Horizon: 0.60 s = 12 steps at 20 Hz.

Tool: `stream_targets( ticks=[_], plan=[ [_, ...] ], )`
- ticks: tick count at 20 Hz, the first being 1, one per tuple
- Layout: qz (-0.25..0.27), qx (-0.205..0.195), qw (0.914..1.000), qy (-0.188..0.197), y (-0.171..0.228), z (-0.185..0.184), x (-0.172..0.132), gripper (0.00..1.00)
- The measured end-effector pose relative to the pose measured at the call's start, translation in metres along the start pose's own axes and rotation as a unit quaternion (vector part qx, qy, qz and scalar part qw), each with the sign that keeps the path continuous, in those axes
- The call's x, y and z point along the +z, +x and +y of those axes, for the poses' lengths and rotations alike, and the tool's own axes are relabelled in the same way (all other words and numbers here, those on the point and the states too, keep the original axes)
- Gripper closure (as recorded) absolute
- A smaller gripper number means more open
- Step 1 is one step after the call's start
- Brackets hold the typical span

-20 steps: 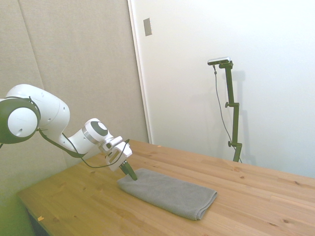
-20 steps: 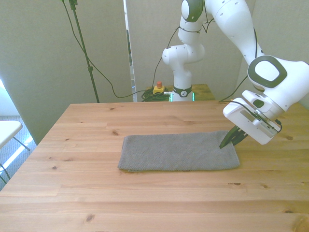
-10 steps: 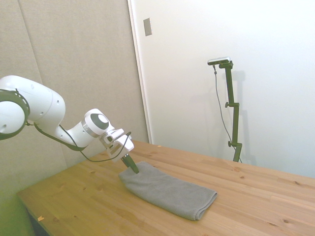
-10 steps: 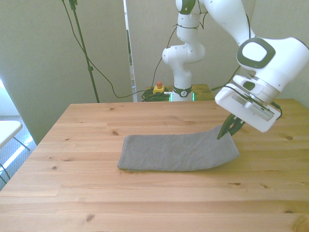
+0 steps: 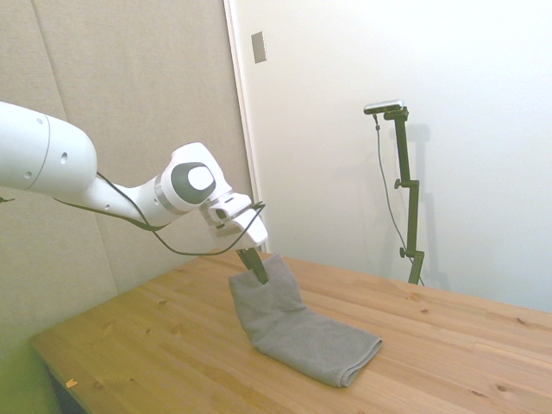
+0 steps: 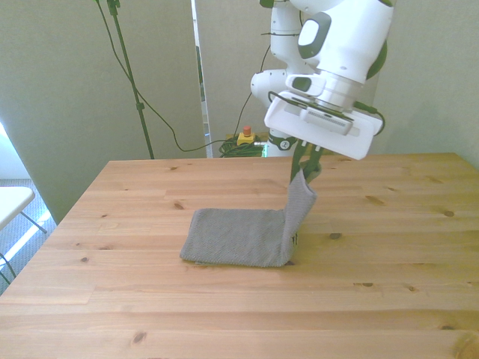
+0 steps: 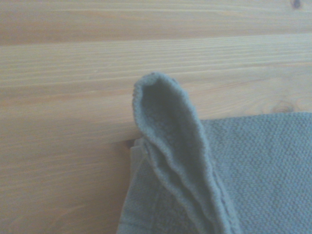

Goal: Fold the towel

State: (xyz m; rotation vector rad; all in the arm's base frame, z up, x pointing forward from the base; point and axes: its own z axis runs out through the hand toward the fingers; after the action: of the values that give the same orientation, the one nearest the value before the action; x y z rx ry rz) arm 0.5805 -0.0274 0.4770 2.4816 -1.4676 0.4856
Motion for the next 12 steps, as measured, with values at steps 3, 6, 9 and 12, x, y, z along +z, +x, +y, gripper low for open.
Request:
stream_targets(
  ticks=[3,6,9,12],
  plan=[
    [-0.008,0.02,0.9998,0.002,0.03,0.024,0.007,1.0],
    [-0.021,0.04,0.999,-0.001,0.061,0.051,0.027,0.0],
    [-0.036,0.057,0.9977,-0.009,0.082,0.07,0.052,0.0],
    [-0.046,0.07,0.9964,-0.011,0.094,0.079,0.075,0.0]
  ],
)
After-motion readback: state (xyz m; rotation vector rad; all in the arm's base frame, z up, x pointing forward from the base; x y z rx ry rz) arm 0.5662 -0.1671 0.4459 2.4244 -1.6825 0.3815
